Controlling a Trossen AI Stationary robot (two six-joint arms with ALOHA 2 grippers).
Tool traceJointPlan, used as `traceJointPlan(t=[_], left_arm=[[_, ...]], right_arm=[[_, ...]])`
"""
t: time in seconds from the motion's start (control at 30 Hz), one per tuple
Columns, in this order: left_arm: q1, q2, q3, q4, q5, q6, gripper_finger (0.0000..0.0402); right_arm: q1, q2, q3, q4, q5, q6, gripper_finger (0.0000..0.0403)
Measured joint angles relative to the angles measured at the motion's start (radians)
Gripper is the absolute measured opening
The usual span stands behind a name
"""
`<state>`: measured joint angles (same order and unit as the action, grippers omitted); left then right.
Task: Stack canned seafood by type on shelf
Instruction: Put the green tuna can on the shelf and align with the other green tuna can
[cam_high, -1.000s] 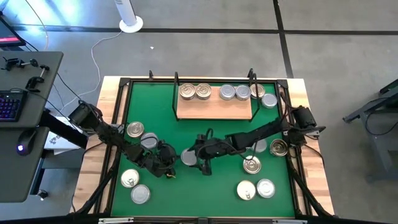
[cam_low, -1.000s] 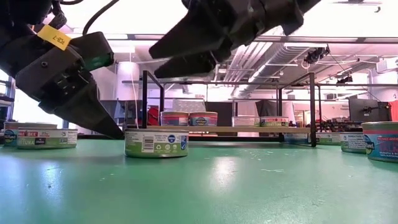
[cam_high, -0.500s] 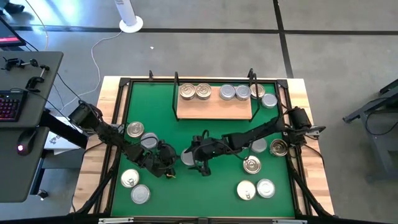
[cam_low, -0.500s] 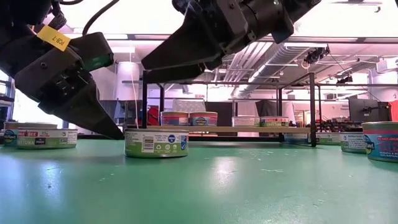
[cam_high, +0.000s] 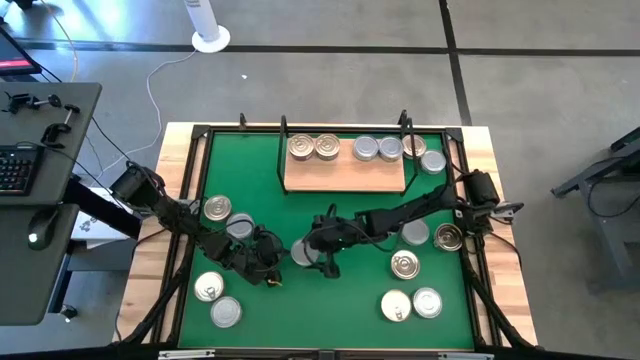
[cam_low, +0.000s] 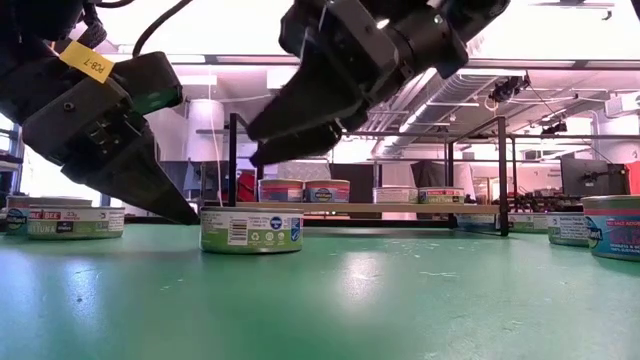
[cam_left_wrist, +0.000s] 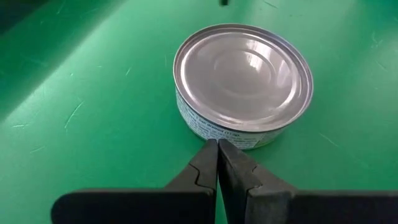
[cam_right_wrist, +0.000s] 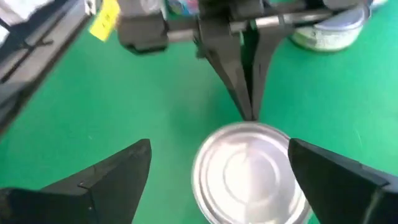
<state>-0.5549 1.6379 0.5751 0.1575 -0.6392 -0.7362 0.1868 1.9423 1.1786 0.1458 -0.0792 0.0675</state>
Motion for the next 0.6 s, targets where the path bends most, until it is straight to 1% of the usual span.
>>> traceJointPlan(t=[0.13,0.37,0.4,0.47,0.53,0.6], left_arm=[[0.006,0.000,0.000,-0.001,0.000,-0.002,0.0000],[0.019,0.000,0.000,-0.001,0.008,0.005,0.0000],[0.019,0.000,0.000,-0.001,0.014,0.005,0.0000],[0.019,0.000,0.000,-0.002,0.017,0.005,0.0000],[0.019,0.000,0.000,-0.002,0.018,0.005,0.0000],[0.019,0.000,0.000,-0.002,0.018,0.005,0.0000]], right_arm=[[-0.011,0.004,0.000,-0.006,0.000,-0.042,0.0396],[-0.027,0.057,0.000,-0.024,0.072,-0.130,0.0399],[-0.033,0.066,0.000,-0.033,0.069,-0.126,0.0399],[-0.048,0.070,-0.003,-0.029,0.018,-0.116,0.0399],[-0.061,0.070,-0.030,0.018,-0.020,-0.109,0.0399],[-0.069,0.070,-0.073,0.093,-0.028,-0.099,0.0399]])
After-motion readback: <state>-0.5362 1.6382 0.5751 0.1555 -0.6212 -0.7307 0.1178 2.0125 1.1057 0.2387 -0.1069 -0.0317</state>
